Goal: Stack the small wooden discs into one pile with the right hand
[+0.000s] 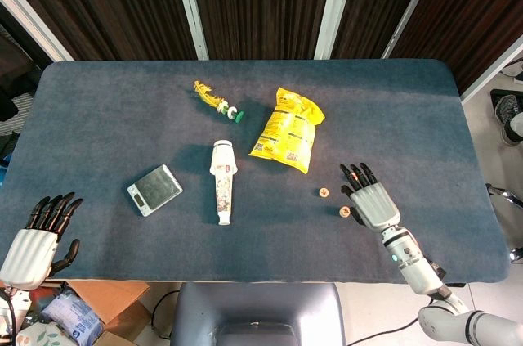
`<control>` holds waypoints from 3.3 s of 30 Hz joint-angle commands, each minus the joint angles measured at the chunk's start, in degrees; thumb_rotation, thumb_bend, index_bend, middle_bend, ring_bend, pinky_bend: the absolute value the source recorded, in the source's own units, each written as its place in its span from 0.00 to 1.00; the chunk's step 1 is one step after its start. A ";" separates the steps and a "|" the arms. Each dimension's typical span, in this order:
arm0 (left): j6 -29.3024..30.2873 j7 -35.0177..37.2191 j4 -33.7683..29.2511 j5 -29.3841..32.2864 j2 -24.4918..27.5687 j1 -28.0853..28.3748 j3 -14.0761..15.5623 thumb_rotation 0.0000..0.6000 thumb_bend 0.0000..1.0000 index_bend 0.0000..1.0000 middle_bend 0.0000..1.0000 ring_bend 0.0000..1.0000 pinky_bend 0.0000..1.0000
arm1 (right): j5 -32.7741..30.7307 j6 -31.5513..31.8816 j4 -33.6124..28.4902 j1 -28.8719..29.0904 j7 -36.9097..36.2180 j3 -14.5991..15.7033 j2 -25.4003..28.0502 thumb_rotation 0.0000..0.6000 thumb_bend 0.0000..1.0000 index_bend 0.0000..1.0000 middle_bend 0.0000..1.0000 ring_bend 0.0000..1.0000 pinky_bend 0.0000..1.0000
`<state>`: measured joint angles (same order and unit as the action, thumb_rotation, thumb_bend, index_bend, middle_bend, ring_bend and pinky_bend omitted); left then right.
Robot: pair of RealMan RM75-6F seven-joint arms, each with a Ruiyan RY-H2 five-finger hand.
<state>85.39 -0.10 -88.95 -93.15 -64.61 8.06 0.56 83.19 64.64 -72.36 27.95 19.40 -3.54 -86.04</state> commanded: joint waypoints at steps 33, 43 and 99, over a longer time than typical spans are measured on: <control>-0.38 -0.63 -0.14 0.35 -0.13 0.12 -0.09 1.00 0.50 0.00 0.00 0.00 0.02 | -13.00 -14.25 6.99 10.98 11.17 -4.56 -9.55 1.00 0.45 0.55 0.04 0.00 0.00; -0.29 -0.47 -0.06 0.40 -0.10 0.12 -0.15 1.00 0.50 0.00 0.00 0.00 0.02 | -14.08 -14.55 8.74 11.67 11.02 -4.41 -10.80 1.00 0.45 0.56 0.04 0.00 0.00; -0.26 -0.22 -0.24 -0.11 -0.01 0.11 0.17 1.00 0.50 0.00 0.00 0.00 0.02 | -2.89 -5.62 -5.00 3.57 5.38 3.25 3.08 1.00 0.50 0.62 0.04 0.00 0.00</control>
<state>85.13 -0.32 -89.20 -93.25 -64.60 8.16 0.73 80.29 59.02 -77.36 31.52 24.77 -0.29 -82.96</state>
